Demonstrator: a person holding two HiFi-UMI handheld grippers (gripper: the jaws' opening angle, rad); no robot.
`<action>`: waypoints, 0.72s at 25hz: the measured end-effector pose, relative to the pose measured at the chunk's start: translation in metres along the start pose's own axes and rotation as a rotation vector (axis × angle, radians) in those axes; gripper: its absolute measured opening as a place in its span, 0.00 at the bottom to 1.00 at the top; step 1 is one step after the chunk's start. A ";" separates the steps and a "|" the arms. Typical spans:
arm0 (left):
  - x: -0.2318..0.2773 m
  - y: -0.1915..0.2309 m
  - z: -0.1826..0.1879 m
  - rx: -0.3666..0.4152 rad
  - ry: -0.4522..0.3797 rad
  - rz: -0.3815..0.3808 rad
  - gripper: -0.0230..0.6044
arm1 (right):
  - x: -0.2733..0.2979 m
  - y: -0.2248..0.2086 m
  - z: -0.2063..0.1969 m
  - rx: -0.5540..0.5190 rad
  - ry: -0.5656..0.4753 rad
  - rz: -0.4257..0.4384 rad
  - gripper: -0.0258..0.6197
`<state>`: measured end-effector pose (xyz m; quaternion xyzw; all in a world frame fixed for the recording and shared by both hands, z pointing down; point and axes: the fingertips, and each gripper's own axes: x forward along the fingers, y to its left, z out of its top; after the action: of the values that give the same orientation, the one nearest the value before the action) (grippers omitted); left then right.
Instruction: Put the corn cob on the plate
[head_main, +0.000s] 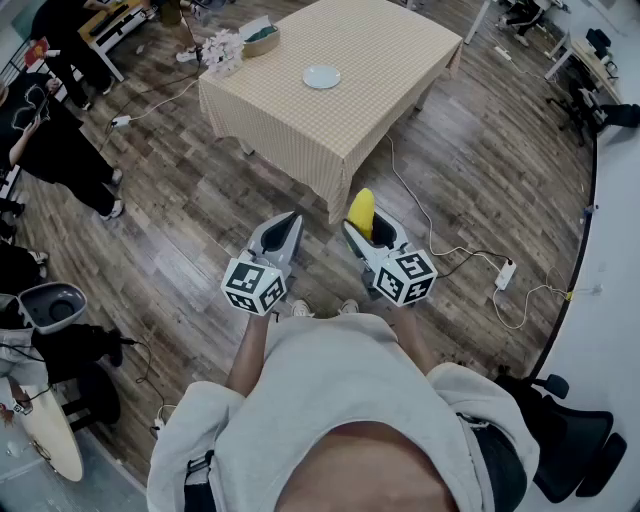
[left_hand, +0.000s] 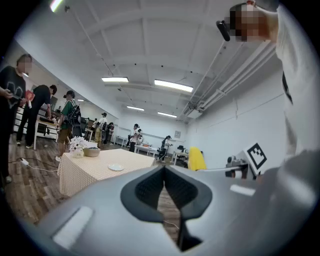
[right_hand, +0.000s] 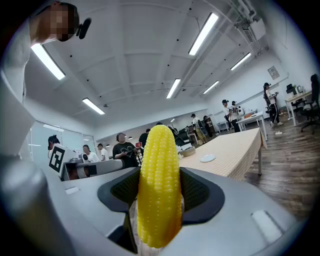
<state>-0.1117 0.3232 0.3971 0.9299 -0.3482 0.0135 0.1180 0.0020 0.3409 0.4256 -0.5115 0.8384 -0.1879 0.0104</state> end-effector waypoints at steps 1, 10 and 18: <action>0.002 0.001 0.002 0.005 -0.004 -0.001 0.05 | 0.002 0.000 0.001 -0.002 -0.001 0.005 0.42; 0.009 0.005 0.012 0.028 -0.016 0.004 0.05 | 0.016 0.004 0.007 -0.012 0.001 0.054 0.42; 0.015 -0.009 0.012 0.030 -0.015 0.027 0.05 | 0.010 -0.007 0.014 -0.004 -0.004 0.073 0.42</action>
<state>-0.0947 0.3177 0.3856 0.9269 -0.3612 0.0134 0.1013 0.0066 0.3252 0.4171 -0.4809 0.8569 -0.1847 0.0181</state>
